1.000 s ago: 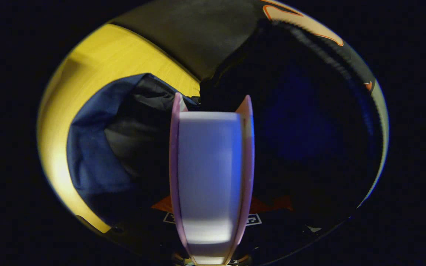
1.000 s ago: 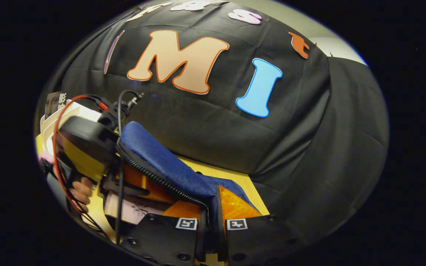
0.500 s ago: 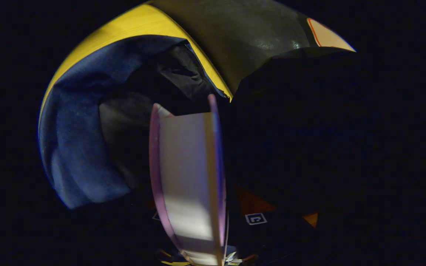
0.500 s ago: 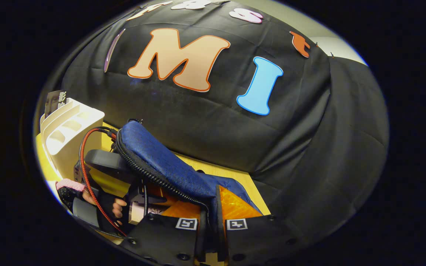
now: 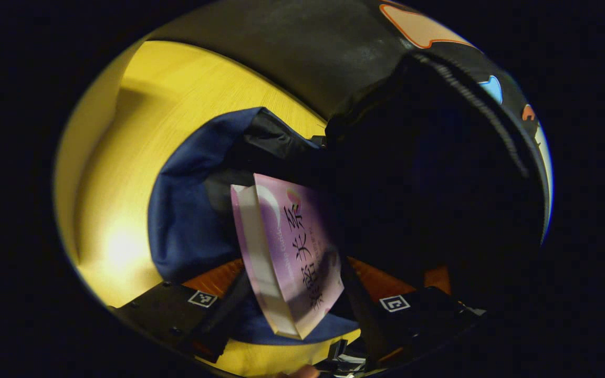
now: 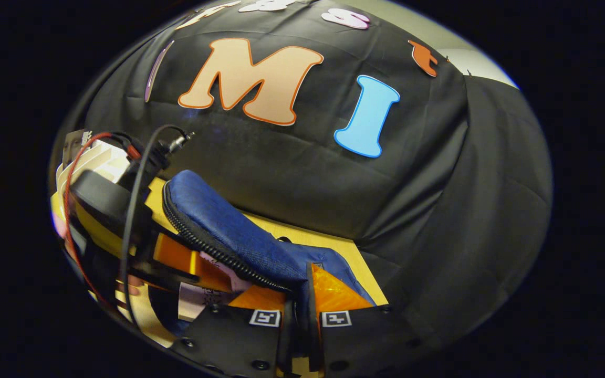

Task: Open the schoolbag, grab two books from the bookshelf and put them into the schoolbag.

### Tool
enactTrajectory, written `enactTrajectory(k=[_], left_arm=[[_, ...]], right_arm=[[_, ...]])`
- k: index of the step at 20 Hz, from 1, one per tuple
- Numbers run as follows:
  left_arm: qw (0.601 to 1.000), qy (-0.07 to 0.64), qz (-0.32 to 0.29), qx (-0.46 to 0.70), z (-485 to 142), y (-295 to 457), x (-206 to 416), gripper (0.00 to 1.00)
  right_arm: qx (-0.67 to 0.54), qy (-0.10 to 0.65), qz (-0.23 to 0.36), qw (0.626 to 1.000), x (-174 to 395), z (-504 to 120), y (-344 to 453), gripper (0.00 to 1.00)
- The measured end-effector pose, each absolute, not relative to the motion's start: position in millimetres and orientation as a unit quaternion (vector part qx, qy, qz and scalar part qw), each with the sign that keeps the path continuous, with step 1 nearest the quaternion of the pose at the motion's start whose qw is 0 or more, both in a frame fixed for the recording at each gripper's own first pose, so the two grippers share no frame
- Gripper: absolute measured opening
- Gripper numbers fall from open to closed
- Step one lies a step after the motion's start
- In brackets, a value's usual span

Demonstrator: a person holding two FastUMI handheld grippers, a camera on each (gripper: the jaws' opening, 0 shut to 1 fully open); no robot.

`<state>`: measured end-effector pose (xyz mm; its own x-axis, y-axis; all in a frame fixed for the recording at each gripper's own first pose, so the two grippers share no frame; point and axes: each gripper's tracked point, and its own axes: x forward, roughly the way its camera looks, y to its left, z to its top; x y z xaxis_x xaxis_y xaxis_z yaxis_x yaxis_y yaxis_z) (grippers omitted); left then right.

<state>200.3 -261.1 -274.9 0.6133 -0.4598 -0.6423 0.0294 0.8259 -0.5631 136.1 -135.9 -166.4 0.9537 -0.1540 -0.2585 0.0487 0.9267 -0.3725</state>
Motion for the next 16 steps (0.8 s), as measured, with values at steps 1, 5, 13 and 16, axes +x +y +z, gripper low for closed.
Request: enactTrajectory(k=[1,5,13,16], left_arm=[[0.861,0.418,-0.143,-0.250,-270,-257,196,0.95],[0.873,0.418,-0.151,-0.200,-239,-242,170,0.95],[0.894,0.406,-0.148,-0.120,-152,-189,107,0.95],[0.887,0.420,-0.148,-0.122,-126,-165,91,0.95]], right_arm=[[-0.185,0.144,-0.053,0.971,136,-167,-136,0.16],[-0.178,0.155,-0.056,0.970,131,-174,-137,0.14],[-0.192,0.157,-0.061,0.967,131,-179,-130,0.14],[-0.194,0.155,-0.062,0.967,129,-180,-130,0.14]])
